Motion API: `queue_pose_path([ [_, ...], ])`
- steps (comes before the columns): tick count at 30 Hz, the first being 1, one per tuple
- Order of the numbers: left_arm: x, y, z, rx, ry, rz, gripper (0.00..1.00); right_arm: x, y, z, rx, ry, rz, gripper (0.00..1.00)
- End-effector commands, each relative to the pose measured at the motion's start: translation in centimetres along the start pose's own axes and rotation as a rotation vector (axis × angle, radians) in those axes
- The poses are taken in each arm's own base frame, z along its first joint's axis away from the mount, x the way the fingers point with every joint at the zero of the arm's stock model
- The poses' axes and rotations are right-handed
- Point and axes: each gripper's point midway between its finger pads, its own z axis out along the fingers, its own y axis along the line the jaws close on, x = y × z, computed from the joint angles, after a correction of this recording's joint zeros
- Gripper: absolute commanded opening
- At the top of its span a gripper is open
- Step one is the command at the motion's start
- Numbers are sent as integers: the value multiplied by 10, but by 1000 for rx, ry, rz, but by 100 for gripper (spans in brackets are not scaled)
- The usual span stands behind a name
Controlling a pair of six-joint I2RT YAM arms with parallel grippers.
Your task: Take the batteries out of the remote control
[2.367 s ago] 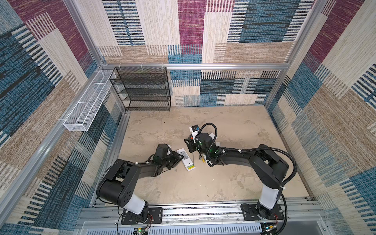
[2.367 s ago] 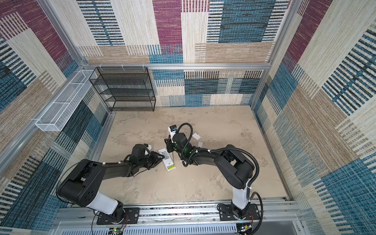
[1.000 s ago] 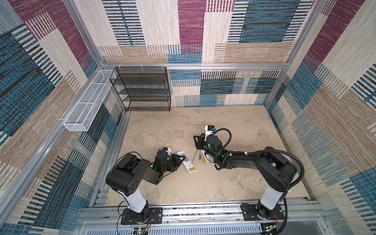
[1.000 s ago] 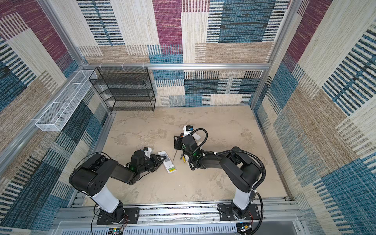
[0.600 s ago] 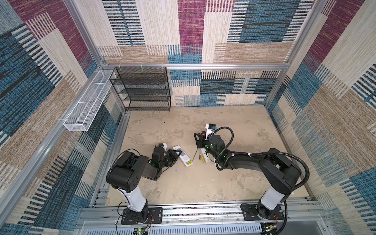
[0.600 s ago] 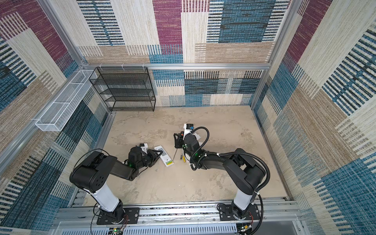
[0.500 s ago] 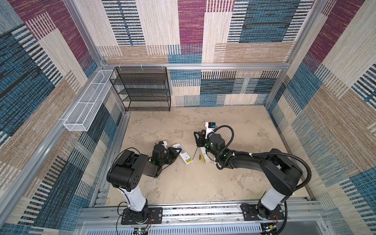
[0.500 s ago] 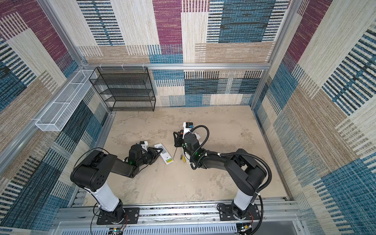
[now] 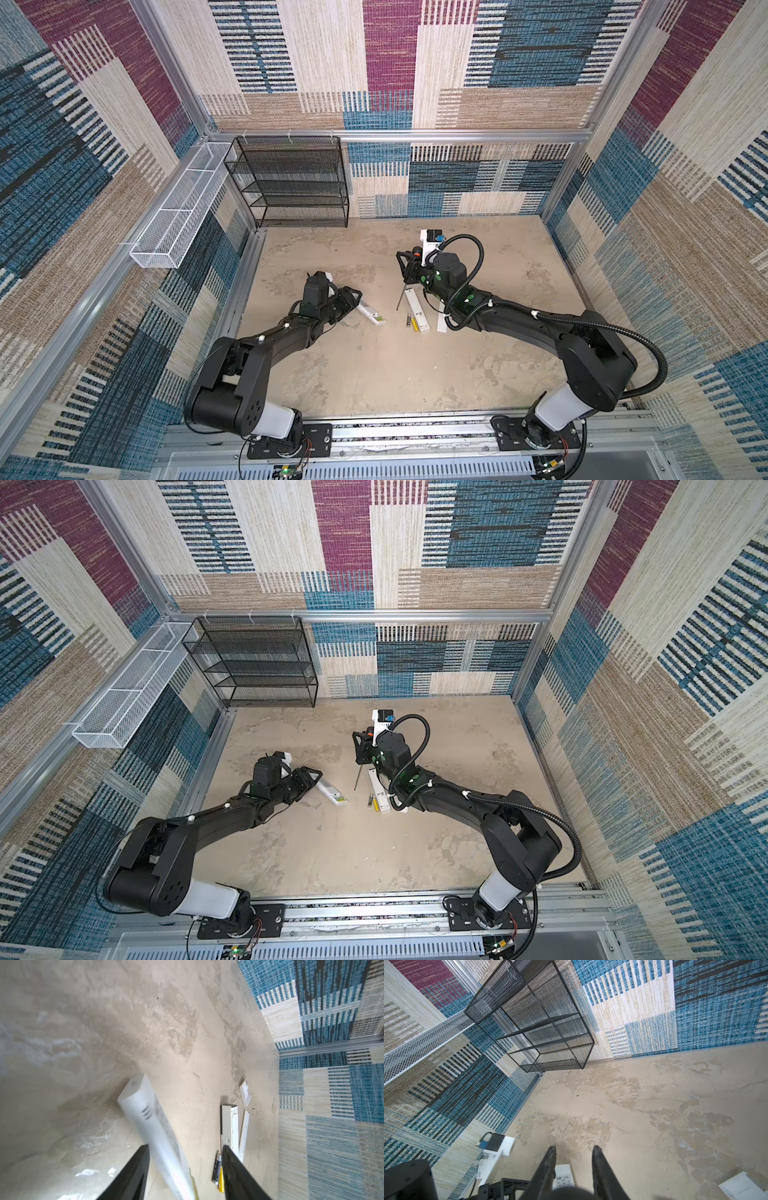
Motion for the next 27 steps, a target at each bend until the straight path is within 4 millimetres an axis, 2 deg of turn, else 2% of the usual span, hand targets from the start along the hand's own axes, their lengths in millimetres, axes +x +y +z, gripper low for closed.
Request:
queue_pose_path([
  [1,-6,-1,-19,-68,-1,209,54,-1,4,-3,-21,51,22,0],
  [4,-14,-24,-35,-14,-33,322,48,-8,11,-5,-39,64,29,0],
  [7,-12,-48,-49,68,-41,432,46,-13,16,-7,-52,68,34,0],
  [10,6,-87,-60,167,-40,655,45,-16,21,-10,-70,80,49,0],
  [12,26,-113,-67,219,-51,836,46,-15,25,-12,-87,93,64,1],
  [15,46,-139,-72,299,-38,938,47,-12,29,-14,-103,116,85,1],
  [23,86,-171,-57,422,43,990,48,-15,32,-25,-121,122,127,1],
  [27,97,-173,-46,433,67,985,45,-18,35,-28,-128,121,140,1],
])
